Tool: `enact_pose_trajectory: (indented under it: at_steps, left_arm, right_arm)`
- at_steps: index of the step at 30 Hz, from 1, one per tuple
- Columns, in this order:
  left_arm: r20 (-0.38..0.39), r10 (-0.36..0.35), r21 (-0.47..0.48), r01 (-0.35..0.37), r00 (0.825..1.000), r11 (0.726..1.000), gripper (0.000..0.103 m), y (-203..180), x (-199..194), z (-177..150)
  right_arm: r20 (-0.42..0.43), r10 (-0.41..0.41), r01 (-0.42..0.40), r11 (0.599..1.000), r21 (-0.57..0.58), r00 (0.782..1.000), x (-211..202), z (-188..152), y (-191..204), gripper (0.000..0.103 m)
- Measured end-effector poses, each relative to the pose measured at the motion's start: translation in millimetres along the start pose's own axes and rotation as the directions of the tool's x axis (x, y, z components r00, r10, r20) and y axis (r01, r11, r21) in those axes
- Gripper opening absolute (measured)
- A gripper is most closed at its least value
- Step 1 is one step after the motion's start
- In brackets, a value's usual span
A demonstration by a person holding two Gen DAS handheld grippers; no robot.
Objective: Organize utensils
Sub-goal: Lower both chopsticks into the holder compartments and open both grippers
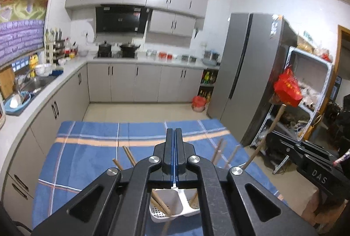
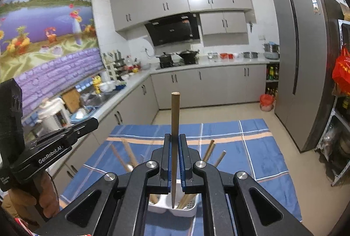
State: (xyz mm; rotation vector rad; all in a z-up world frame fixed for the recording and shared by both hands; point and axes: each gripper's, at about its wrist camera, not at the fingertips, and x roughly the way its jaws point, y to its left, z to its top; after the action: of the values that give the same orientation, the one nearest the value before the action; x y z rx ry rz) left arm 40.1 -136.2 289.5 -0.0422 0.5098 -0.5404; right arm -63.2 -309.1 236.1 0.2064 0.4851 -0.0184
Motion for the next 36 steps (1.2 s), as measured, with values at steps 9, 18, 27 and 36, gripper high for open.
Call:
enact_pose_trajectory:
  at_steps: [9,18,27,36]
  left_arm:
    - [-0.099,-0.054,-0.076,0.047,0.994,0.996,0.000,21,41,-31]
    - [-0.148,-0.078,-0.134,0.058,0.986,0.989,0.001,33,29,-61]
    - [-0.162,0.005,-0.133,-0.027,0.987,0.991,0.034,35,-6,-96]
    - [-0.172,0.156,-0.120,-0.178,0.973,0.977,0.062,33,-39,-122]
  right_arm:
    - [-0.124,0.006,-0.003,1.000,0.029,0.992,51,-29,-15,0.006]
    - [-0.162,0.014,-0.003,0.997,0.071,0.987,56,-44,-28,0.029]
    - [-0.189,-0.026,0.055,0.987,0.151,0.982,18,-80,-56,0.043]
    - [-0.234,-0.026,0.078,0.973,0.216,0.972,-7,-125,-56,0.046]
